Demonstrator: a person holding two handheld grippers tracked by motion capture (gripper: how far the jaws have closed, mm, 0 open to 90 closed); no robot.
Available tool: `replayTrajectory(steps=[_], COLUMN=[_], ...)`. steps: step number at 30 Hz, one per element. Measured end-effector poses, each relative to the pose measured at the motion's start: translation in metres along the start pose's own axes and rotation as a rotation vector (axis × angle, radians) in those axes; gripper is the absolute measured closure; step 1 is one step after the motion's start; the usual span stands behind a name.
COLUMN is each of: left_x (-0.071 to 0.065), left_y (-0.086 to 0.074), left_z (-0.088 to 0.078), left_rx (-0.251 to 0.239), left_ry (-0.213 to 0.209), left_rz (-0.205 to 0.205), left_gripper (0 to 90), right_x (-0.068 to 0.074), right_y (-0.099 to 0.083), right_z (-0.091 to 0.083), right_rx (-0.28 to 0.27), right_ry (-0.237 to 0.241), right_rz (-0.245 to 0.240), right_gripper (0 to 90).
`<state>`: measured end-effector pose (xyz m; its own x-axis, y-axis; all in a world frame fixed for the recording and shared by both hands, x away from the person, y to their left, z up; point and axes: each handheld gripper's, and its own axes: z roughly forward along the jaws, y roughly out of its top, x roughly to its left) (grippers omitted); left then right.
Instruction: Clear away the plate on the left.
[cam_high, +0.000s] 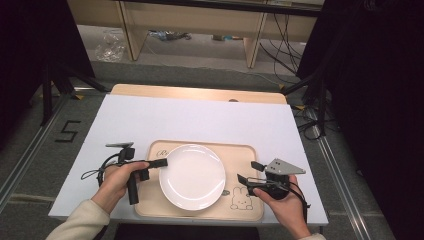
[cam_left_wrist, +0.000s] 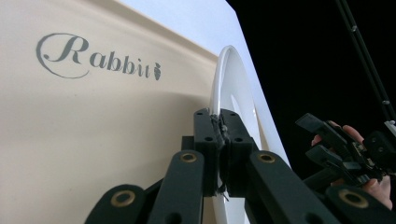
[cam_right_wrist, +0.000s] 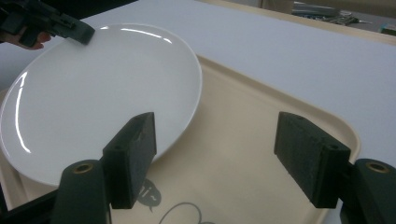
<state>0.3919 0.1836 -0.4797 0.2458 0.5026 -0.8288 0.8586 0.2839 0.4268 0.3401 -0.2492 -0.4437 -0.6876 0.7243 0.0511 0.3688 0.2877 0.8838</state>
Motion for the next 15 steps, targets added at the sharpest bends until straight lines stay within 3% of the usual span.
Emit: replayTrajectory(steps=[3,8,15], left_x=[0.0011,0.0008,0.0025], left_y=[0.0000,-0.0017,-0.0019], left_z=[0.0008,0.0046,0.0061], left_rx=[0.017,0.008,0.009], left_ry=[-0.002,0.031,0.041], left_rz=[0.000,0.004,0.007], left_gripper=[85.9,85.6,85.8], right_x=[0.0001,0.0004,0.0010], right_y=[0.0000,0.0003,0.0005], right_z=[0.0001,-0.0002,-0.0002], right_rx=[0.001,0.002,0.003], right_ry=[0.001,0.005,0.016], right_rz=[-0.001,-0.001,0.005], right_gripper=[30.4,30.4,30.4])
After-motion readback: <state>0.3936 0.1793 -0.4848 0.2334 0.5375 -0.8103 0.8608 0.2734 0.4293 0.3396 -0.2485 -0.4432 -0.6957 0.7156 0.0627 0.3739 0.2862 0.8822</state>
